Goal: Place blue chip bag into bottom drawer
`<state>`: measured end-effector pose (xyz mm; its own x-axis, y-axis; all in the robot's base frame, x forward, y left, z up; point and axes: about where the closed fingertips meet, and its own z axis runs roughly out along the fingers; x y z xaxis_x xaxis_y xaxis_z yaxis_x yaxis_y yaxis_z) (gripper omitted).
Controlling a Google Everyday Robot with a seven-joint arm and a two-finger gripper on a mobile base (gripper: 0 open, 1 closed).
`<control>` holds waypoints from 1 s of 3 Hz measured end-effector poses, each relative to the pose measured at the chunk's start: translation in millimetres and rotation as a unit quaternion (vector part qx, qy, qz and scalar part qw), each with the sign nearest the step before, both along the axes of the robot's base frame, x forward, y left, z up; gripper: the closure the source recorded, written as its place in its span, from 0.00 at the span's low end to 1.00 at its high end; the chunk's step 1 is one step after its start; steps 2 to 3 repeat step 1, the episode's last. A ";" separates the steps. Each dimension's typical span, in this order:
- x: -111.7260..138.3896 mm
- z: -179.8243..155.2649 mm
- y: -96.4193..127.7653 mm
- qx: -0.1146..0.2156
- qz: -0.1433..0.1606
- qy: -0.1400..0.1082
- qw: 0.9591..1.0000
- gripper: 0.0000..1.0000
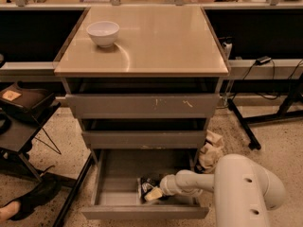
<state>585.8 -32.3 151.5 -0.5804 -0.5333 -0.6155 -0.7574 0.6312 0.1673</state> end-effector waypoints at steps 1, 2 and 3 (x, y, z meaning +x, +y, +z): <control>0.0 0.0 0.0 0.000 0.000 0.000 1.000 0.00; 0.0 0.0 0.0 0.000 0.000 0.000 1.000 0.00; 0.0 0.0 0.0 0.000 0.000 0.000 1.000 0.00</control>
Offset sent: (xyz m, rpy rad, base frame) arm 0.0000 0.0000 0.0000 0.0000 0.0000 0.0000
